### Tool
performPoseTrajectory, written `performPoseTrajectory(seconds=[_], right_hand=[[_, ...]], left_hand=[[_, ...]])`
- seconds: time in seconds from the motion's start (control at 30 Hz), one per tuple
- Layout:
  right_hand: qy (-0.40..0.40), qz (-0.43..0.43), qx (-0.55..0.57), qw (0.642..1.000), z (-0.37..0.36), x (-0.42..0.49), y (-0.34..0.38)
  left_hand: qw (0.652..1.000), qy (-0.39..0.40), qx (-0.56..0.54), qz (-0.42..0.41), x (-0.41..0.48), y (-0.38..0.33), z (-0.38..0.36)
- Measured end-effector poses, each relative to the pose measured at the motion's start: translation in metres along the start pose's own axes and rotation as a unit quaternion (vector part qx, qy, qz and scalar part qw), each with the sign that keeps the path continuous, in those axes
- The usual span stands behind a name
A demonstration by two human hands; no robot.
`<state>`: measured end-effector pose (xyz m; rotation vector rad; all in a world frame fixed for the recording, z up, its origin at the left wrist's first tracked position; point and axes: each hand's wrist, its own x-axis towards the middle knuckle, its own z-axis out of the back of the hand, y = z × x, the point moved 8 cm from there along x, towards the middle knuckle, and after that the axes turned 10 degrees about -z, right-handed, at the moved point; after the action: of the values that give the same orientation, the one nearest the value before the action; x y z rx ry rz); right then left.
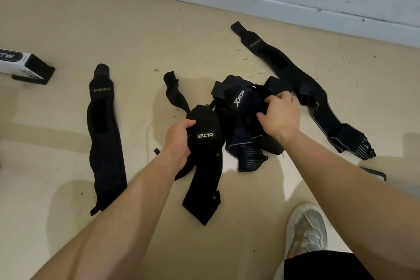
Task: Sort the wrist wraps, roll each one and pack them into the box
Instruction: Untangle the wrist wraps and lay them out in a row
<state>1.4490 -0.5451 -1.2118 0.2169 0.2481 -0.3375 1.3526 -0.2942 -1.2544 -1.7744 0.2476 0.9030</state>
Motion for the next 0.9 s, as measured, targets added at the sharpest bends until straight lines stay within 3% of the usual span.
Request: performPoseTrajectory(seconds=[0.17,0.23,0.33,0.43,0.53,0.6,0.7,0.8,0.9], right_hand=[[0.097,-0.002,0.029,0.995,-0.012,0.019,0.014],[0.103,0.027,0.114,0.988,-0.007,0.022,0.023],[0.081,0.084,0.267,0.957,0.023,0.032,0.050],[0.044,0.079,0.403,0.911,0.062,0.059,0.083],[0.065,0.071,0.502,0.860,0.079,0.077,0.110],[0.077,0.062,0.498,0.861,0.075,0.075,0.112],[0.083,0.029,0.430,0.899,0.038,0.065,0.080],[0.142,-0.007,0.341,0.929,-0.021,0.044,0.032],[0.222,0.022,0.220,0.950,-0.070,0.016,0.001]], left_hand=[[0.997,-0.030,0.056,-0.040,0.016,-0.006,0.013],[0.998,-0.047,0.042,-0.025,0.021,-0.004,0.022],[0.998,-0.055,0.012,0.001,0.021,0.001,0.028],[0.998,-0.054,0.009,0.003,0.017,0.006,0.030],[0.999,-0.046,0.013,0.002,0.014,0.010,0.030],[0.999,-0.047,0.014,0.009,0.014,0.012,0.029],[0.999,-0.045,0.025,0.009,0.016,0.011,0.025],[0.998,-0.033,0.047,0.008,0.018,0.014,0.019],[0.998,-0.029,0.061,0.017,0.019,0.019,0.018]])
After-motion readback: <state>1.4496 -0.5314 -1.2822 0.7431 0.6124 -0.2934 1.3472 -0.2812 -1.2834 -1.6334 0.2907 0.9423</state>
